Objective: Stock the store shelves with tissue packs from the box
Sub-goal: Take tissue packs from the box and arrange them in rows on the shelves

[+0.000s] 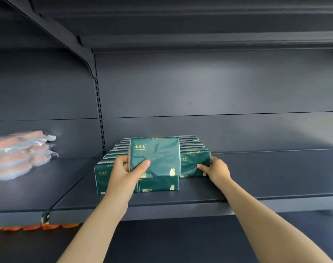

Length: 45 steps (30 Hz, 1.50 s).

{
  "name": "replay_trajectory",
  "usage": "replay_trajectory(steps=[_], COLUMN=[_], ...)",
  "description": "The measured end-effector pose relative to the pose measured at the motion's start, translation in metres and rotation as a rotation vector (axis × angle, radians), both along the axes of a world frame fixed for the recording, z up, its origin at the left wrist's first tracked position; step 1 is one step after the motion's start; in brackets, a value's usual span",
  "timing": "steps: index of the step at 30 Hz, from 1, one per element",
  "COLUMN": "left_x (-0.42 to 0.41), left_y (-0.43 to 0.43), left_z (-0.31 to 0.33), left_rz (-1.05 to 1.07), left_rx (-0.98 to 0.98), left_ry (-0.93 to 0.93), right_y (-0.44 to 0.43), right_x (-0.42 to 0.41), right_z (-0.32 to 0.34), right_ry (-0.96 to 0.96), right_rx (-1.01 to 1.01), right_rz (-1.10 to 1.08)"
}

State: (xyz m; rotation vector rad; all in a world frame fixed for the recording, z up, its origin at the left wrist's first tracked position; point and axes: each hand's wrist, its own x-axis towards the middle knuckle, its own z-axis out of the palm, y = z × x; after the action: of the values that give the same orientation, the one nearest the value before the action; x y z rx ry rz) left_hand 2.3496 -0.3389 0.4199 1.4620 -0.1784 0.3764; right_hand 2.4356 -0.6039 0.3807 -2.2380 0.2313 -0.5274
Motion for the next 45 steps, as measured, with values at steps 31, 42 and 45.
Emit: replay_trajectory(steps=[31,42,45], left_x=[-0.063,0.002,0.023], left_y=[-0.094,-0.052,-0.052], left_z=[-0.030,0.010,0.017], left_rz=[-0.086,0.229,0.250], left_rx=[0.066,1.307,1.533], left_ry=[0.074,-0.334,-0.414], right_y=[0.012,-0.016,-0.014], right_x=[-0.160,-0.087,-0.067], right_z=[0.022,0.021,0.012], right_ry=[-0.195,-0.188,-0.144], right_rx=[0.620,0.357,0.297], right_rz=[0.382,0.157,0.156])
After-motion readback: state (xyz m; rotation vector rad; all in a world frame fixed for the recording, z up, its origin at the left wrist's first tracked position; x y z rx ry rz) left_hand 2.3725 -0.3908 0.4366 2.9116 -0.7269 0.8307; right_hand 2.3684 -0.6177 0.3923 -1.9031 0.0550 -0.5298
